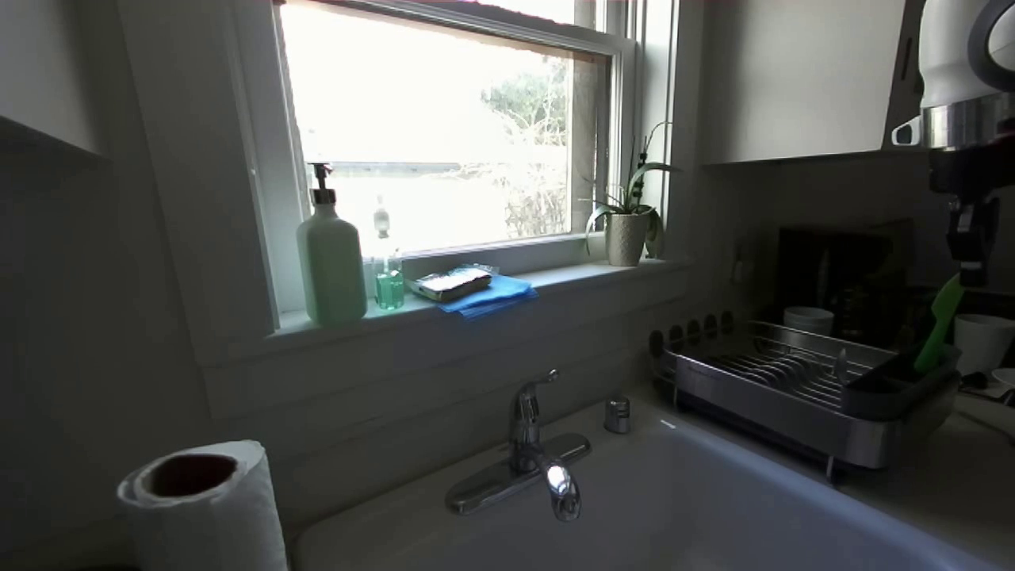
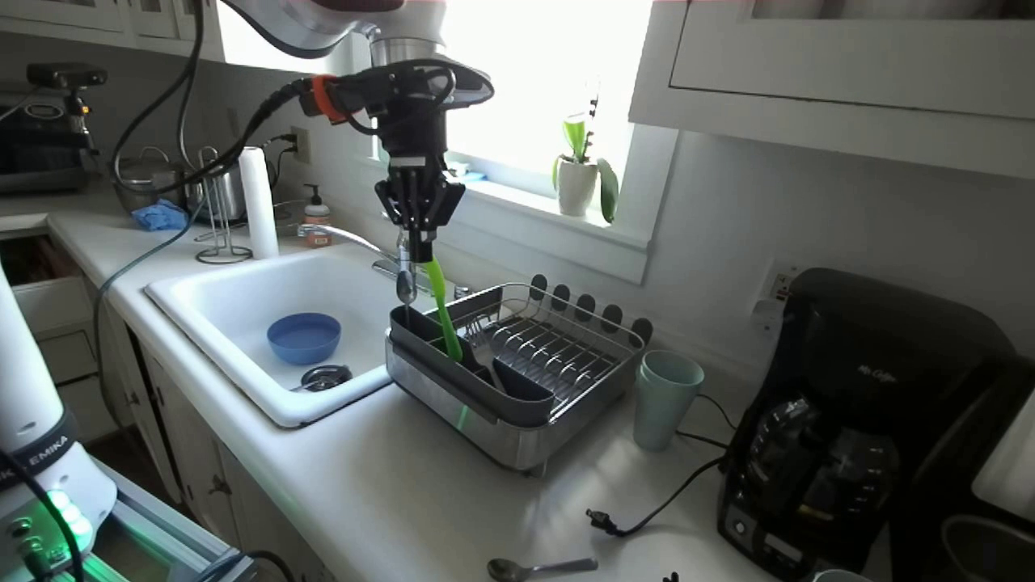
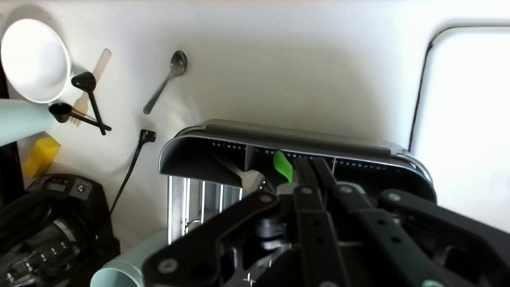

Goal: Place the fork in the right compartment, the spoon in the left compartment and the knife in the middle compartment

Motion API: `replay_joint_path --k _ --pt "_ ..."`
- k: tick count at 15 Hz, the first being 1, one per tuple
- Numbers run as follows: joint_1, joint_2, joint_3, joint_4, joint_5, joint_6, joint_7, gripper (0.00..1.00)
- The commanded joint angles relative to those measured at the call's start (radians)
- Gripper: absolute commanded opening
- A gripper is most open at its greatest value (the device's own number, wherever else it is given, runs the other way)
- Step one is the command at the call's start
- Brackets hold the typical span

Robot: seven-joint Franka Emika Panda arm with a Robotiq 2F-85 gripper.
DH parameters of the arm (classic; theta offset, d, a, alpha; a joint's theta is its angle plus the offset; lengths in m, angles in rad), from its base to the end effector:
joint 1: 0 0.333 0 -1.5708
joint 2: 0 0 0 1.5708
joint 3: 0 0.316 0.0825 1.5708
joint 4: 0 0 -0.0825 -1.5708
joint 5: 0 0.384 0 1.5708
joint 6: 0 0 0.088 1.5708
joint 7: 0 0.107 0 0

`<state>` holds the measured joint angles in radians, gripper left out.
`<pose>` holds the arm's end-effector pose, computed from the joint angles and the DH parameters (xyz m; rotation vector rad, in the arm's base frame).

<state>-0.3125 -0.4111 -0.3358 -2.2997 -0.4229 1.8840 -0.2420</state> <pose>0.3211 -0.2954 0.4984 2.8772 -0.3515 -0.1849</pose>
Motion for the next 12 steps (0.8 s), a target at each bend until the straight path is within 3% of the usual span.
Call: replay_joint_path --k 1,10,11,12 --pt "-0.005 0.043 -0.019 -0.002 0.003 0.043 -0.004 0.01" --pt "0.001 0.136 -0.026 -0.028 0.04 0.148 -0.009 0.01" --pt "0.001 0.144 -0.025 -0.032 0.048 0.151 -0.01 0.03" --pt "0.001 0.151 -0.024 -0.039 0.052 0.156 -0.011 0.12"
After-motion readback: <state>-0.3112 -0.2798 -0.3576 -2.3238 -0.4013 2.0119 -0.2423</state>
